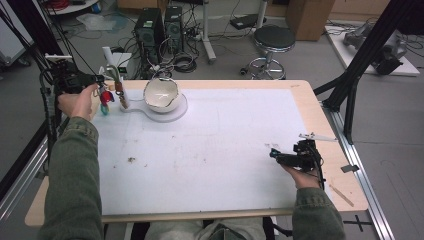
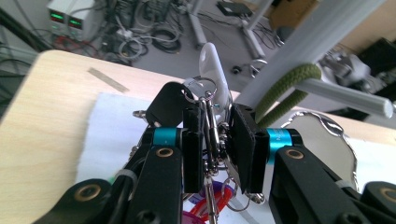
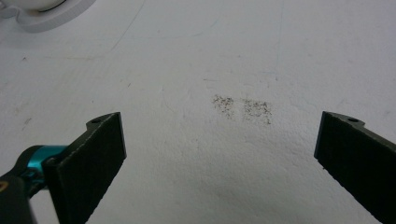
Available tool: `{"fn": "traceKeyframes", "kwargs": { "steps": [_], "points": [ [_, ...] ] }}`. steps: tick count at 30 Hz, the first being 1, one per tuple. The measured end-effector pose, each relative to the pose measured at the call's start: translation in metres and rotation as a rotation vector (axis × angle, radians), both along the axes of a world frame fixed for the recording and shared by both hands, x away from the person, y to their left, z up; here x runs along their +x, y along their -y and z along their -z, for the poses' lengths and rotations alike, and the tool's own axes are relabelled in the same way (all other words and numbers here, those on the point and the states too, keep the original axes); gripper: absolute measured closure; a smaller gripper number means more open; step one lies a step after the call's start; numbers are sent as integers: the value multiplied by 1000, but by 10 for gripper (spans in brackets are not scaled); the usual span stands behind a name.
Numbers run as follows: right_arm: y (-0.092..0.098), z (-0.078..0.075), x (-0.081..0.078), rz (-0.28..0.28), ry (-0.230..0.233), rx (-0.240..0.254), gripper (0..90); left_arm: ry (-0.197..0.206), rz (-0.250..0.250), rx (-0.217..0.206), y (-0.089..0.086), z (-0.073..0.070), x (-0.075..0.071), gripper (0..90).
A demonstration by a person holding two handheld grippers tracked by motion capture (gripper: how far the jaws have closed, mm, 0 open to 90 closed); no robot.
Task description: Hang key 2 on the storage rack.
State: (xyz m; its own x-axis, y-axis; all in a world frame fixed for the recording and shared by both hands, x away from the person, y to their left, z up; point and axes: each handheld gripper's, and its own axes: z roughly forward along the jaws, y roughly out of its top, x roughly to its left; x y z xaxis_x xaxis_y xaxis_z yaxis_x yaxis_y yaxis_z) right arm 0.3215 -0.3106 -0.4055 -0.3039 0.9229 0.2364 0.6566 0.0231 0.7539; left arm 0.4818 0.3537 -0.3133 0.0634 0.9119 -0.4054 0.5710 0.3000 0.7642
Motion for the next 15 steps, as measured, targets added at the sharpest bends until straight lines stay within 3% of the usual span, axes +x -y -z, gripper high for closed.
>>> {"fn": "traceKeyframes", "kwargs": {
  "steps": [2, 4, 12, 15],
  "points": [
    [0, 1, 0, -3, 2, -4, 10, -32, 42, -6, 3, 5, 3, 743],
    [-1, 1, 0, -4, -4, -5, 10, -54, 63, 16, 7, 9, 6, 743],
    [1, 0, 0, -2, -1, -5, 10, -102, 77, 48, 13, 14, 8, 741],
    [1, 0, 0, -4, 1, -4, 10, -132, 89, 94, 15, 16, 8, 739]
  ]
}}
